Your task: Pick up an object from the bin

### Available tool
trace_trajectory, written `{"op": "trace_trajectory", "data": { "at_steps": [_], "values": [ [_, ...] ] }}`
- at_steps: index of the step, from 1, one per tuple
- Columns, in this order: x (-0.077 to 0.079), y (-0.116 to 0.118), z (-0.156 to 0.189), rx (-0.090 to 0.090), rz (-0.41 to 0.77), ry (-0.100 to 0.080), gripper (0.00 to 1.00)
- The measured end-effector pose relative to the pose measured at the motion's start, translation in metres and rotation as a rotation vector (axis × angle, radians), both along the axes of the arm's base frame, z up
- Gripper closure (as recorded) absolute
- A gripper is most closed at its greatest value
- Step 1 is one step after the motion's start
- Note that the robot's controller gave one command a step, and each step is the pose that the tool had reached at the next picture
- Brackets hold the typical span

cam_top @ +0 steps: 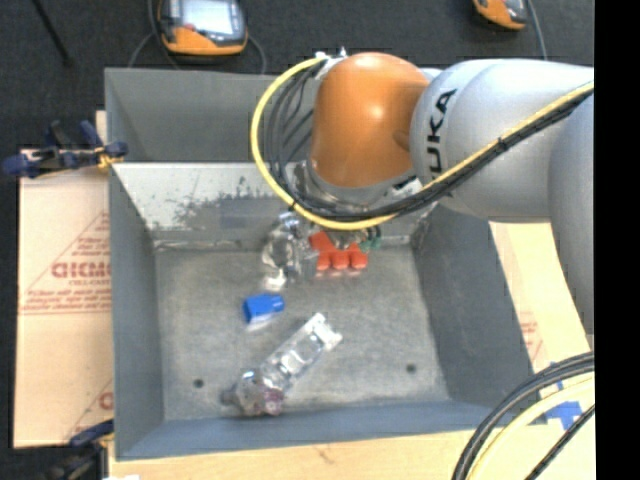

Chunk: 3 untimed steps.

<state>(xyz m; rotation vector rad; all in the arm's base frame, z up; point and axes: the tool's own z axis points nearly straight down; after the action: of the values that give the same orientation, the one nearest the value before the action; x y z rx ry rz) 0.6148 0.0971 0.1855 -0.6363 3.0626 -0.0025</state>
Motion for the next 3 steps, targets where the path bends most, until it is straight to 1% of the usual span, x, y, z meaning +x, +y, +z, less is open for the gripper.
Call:
{"op": "trace_trajectory", "data": {
  "at_steps": [1, 2, 3],
  "values": [
    [-0.002, 0.0, -0.005, 0.001, -0.003, 0.009, 0.0],
    [-0.009, -0.011, -0.098, 0.002, 0.082, -0.002, 0.0],
    [-0.023, 0.025, -0.114, -0.002, 0.237, 0.009, 0.0]
  ]
}}
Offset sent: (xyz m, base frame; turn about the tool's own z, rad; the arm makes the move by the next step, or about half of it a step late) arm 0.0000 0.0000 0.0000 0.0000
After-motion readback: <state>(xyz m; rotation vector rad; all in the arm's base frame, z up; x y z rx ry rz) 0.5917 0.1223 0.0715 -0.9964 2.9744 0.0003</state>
